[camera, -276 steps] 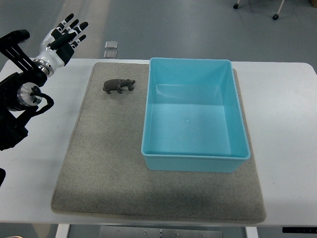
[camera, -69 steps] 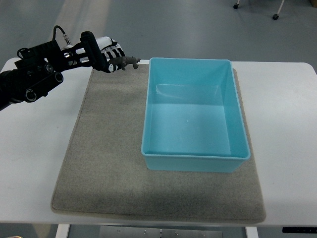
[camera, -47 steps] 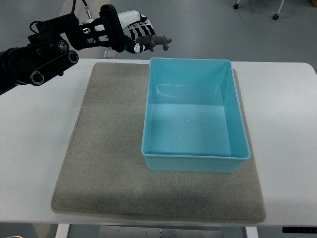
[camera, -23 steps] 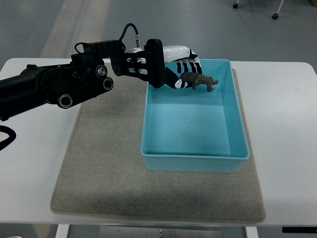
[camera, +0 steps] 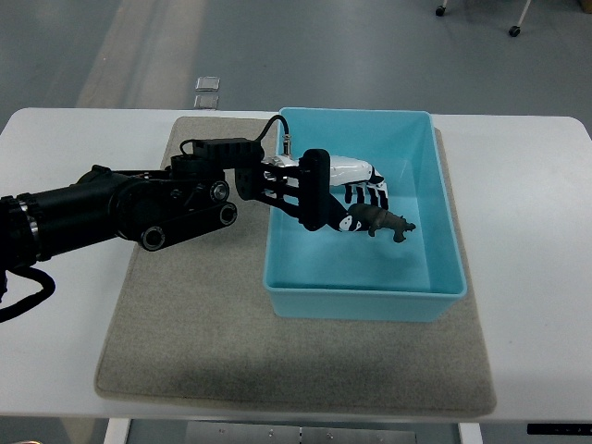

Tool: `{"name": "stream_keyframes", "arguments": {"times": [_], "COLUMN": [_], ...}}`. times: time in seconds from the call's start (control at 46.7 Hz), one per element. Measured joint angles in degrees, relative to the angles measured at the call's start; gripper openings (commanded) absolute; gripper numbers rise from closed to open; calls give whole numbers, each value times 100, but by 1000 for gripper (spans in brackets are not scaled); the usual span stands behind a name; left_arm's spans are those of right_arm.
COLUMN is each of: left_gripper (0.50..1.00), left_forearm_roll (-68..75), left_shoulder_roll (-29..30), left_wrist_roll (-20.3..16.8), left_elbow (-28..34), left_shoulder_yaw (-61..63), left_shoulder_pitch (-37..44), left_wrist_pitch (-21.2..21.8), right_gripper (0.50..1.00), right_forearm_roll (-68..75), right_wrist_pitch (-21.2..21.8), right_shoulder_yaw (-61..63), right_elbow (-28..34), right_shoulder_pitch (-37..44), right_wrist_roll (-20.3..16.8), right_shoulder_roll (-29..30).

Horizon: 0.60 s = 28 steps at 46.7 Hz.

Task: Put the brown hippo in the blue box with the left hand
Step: 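Lift the hippo and carry it over the blue box, then open the left hand to release the hippo into the box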

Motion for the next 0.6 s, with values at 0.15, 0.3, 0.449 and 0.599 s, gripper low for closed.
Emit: {"name": "stream_keyframes", "arguments": {"times": [0.15,0.3,0.449,0.599], "left_gripper": [500,500,734,966], "left_forearm_roll": [243,266,254,128], "left_shoulder_roll": [-43,-47,-46,-54], "left_wrist_roll": [0,12,24,26], "left_elbow": [22,56,62,61], "left_shoulder_yaw": [72,73,58,7], "left_shoulder_pitch": [84,116,134,146], "left_wrist_pitch": [8,11,90,378], "right_gripper": [936,936,936,936], "right_forearm_roll": [0,0,0,0], "right_wrist_pitch": [0,0,0,0], "right_shoulder_yaw": [0,0,0,0], "right_elbow": [0,0,0,0], "right_shoulder_pitch": [-1,-1,0,-1], "right_wrist_roll": [0,0,0,0], "right_shoulder_roll": [0,0,0,0]}}
